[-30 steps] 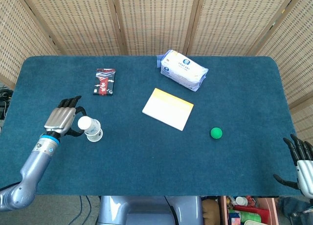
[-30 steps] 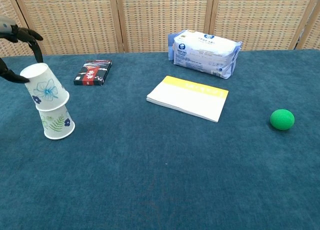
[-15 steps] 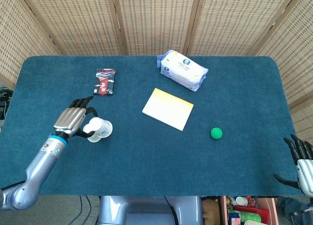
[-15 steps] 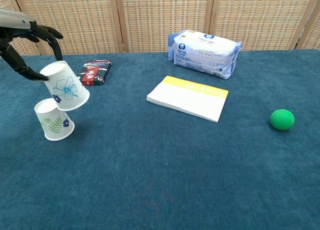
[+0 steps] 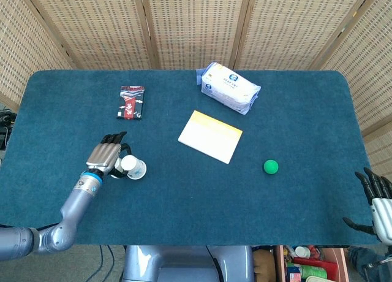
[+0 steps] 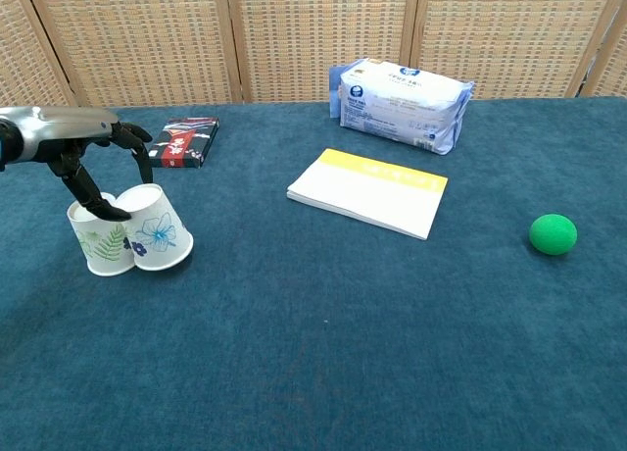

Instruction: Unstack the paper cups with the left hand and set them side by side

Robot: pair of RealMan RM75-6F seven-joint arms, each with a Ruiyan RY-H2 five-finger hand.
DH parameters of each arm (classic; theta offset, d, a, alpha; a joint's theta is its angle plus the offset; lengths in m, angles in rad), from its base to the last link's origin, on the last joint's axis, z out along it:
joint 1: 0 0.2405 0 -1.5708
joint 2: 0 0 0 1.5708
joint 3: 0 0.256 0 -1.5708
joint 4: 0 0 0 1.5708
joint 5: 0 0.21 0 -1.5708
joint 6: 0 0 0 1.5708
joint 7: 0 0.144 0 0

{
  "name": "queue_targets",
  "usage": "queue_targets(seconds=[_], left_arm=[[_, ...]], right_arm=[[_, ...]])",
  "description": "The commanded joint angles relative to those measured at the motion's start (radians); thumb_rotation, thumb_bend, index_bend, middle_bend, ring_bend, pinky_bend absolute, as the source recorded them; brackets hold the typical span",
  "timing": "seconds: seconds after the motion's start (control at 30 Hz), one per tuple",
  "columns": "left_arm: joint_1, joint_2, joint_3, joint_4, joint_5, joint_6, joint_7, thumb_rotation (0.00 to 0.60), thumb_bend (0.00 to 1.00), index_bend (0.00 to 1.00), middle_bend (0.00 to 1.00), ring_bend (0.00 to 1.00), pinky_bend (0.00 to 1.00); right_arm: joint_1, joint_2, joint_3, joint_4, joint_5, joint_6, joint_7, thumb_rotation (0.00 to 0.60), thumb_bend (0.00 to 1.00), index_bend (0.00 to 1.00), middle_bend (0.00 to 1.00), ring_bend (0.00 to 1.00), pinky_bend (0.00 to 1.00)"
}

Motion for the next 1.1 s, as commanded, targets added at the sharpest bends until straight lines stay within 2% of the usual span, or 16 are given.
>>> queue_targets(seconds=[0.03,0.07,0.13,0.4,0.53,0.67,0.83,0.93,1.1], left_arm=[[-0.002,-0.015,0.001,0.011,-0.004,0.006,0.003,0.600,0.28,0.23,0.00,0.00,0.00],[-0.002,-0.020,0.001,0.013,-0.002,0.011,0.002,0.600,0.28,0.11,0.00,0.00,0.00],[0.001,-0.020,0.000,0.008,0.007,0.018,0.000,0.600,0.28,0.01,0.00,0.00,0.00],[0.031,0.043,-0.009,-0.094,0.094,0.074,-0.021,0.600,0.28,0.00,0.00,0.00,0.00],[0.086,0.110,0.016,-0.154,0.202,0.128,-0.051,0.600,0.28,0.00,0.00,0.00,0.00],[0.217,0.165,0.087,-0.164,0.419,0.276,-0.126,0.600,0.23,0.00,0.00,0.00,0.00],[0.409,0.211,0.228,-0.105,0.698,0.464,-0.225,0.600,0.14,0.00,0.00,0.00,0.00],[0.518,0.219,0.282,-0.059,0.786,0.568,-0.277,0.600,0.12,0.00,0.00,0.00,0.00],[0.632,0.213,0.316,-0.017,0.815,0.646,-0.304,0.600,0.12,0.00,0.00,0.00,0.00]], right_arm=[[0.000,0.000,-0.001,0.000,0.000,-0.001,0.000,0.600,0.00,0.00,0.00,0.00,0.00],[0.000,0.000,-0.001,0.000,0.000,0.000,0.000,0.600,0.00,0.00,0.00,0.00,0.00],[0.000,0.001,0.000,0.000,0.001,0.001,0.001,0.600,0.00,0.00,0.00,0.00,0.00],[-0.002,0.003,-0.001,0.000,-0.002,0.006,0.007,0.600,0.00,0.00,0.00,0.00,0.00],[-0.007,0.004,-0.001,0.000,-0.005,0.016,0.012,0.600,0.00,0.00,0.00,0.00,0.00],[-0.011,0.004,0.000,0.001,-0.008,0.026,0.018,0.600,0.00,0.00,0.00,0.00,0.00],[-0.013,-0.001,0.000,0.003,-0.021,0.039,0.026,0.600,0.00,0.00,0.00,0.00,0.00],[-0.014,-0.005,0.000,0.005,-0.025,0.046,0.028,0.600,0.00,0.00,0.00,0.00,0.00],[-0.019,-0.008,0.002,0.012,-0.037,0.067,0.033,0.600,0.00,0.00,0.00,0.00,0.00]])
